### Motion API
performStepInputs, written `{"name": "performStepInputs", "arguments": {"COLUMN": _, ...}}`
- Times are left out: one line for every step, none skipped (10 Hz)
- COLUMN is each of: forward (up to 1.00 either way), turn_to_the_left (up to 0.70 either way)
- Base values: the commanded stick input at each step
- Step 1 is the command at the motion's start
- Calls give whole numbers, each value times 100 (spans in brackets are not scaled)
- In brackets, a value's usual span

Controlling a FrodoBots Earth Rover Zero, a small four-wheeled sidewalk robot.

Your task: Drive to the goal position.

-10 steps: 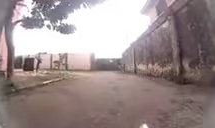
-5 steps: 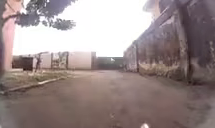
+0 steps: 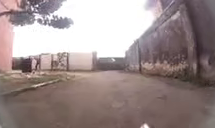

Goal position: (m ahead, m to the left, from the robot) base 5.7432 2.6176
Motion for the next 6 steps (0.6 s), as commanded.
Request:
{"name": "performStepInputs", "arguments": {"forward": 70, "turn_to_the_left": 0}}
{"name": "performStepInputs", "arguments": {"forward": 70, "turn_to_the_left": 0}}
{"name": "performStepInputs", "arguments": {"forward": 70, "turn_to_the_left": 0}}
{"name": "performStepInputs", "arguments": {"forward": 70, "turn_to_the_left": 0}}
{"name": "performStepInputs", "arguments": {"forward": 70, "turn_to_the_left": 0}}
{"name": "performStepInputs", "arguments": {"forward": 70, "turn_to_the_left": 0}}
